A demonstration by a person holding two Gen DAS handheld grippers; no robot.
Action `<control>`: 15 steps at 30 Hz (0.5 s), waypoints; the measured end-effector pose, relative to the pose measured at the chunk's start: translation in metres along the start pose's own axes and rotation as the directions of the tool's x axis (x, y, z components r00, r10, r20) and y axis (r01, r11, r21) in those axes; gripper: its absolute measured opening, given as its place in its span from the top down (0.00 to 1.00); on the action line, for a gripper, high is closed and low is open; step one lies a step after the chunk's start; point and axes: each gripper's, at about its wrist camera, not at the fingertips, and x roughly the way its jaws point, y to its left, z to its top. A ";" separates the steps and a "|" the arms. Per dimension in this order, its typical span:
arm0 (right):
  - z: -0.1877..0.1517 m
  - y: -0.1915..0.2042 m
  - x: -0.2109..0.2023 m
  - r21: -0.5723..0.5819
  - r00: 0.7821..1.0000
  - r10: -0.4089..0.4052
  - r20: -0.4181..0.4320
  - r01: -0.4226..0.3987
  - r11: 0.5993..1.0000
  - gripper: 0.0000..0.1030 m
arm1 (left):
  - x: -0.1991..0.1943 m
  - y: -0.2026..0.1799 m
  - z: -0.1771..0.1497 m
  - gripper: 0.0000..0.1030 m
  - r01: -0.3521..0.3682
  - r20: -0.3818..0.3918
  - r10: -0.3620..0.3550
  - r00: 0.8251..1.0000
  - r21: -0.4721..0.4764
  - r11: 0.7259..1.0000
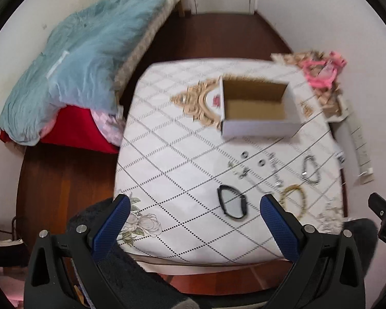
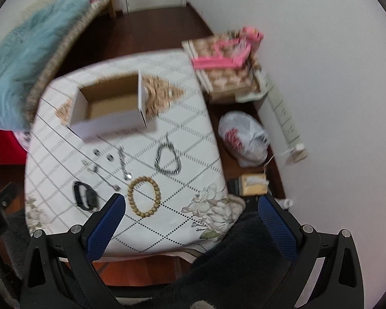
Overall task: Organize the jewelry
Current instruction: 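Grasp the wooden bead bracelet with the right tool while the left tool grasps the black strap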
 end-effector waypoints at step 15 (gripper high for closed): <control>-0.028 0.032 0.167 0.048 0.959 0.062 -0.275 -0.051 0.998 0.21 | 0.155 -0.008 -0.028 0.22 0.091 -0.311 -0.106 0.945 -0.064 0.994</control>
